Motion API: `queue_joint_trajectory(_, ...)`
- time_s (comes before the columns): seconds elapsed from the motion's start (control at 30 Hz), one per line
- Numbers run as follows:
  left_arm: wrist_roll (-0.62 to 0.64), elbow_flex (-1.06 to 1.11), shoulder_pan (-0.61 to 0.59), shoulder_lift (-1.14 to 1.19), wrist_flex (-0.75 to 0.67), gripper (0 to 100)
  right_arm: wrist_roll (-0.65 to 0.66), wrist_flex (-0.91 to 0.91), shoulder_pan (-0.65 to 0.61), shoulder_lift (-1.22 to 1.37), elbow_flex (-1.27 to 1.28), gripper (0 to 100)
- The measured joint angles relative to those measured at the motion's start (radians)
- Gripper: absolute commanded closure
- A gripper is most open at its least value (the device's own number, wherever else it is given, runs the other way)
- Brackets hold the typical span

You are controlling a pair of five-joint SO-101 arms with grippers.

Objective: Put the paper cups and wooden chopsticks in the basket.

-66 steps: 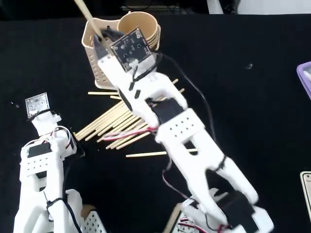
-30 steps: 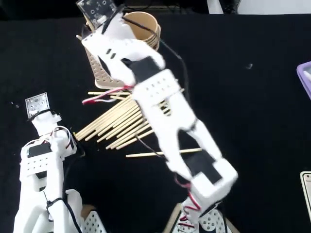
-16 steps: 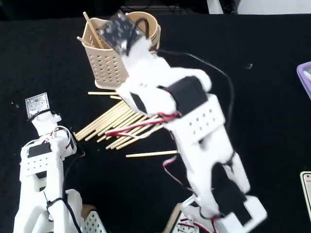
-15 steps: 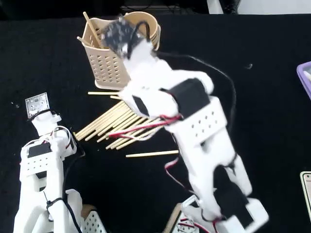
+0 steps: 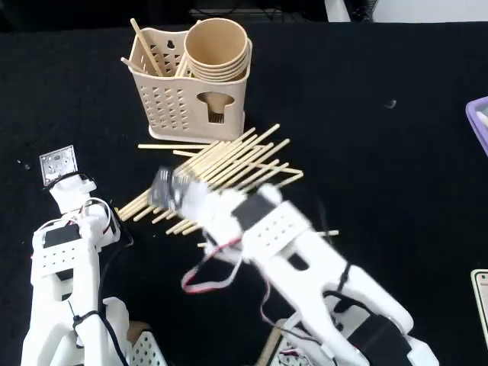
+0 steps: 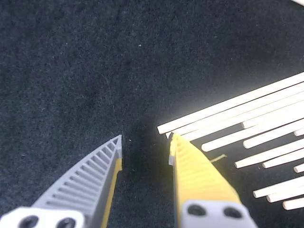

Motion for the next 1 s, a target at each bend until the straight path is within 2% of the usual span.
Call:
queue_joint_trajectory(0.1,0.000,0.000,0.000,0.000,0.000,83,0.049,-0.135,-0.005,0.026,0.112,73.1)
queue_joint_trajectory(0.27,0.000,0.000,0.000,0.000,0.000,83,0.106,-0.216,0.015,0.137,0.117,62.9)
queue_joint_trajectory(0.43,0.000,0.000,0.000,0.000,0.000,83,0.114,-0.230,0.075,0.258,0.046,63.9)
queue_joint_trajectory(0.63,0.000,0.000,0.000,0.000,0.000,83,0.150,-0.230,0.094,0.367,-0.034,74.1)
queue_joint_trajectory(0.83,0.000,0.000,0.000,0.000,0.000,83,0.209,-0.236,0.103,0.388,-0.054,98.6)
queue_joint_trajectory(1.0,0.000,0.000,0.000,0.000,0.000,83,0.206,-0.221,0.103,0.364,-0.058,98.8)
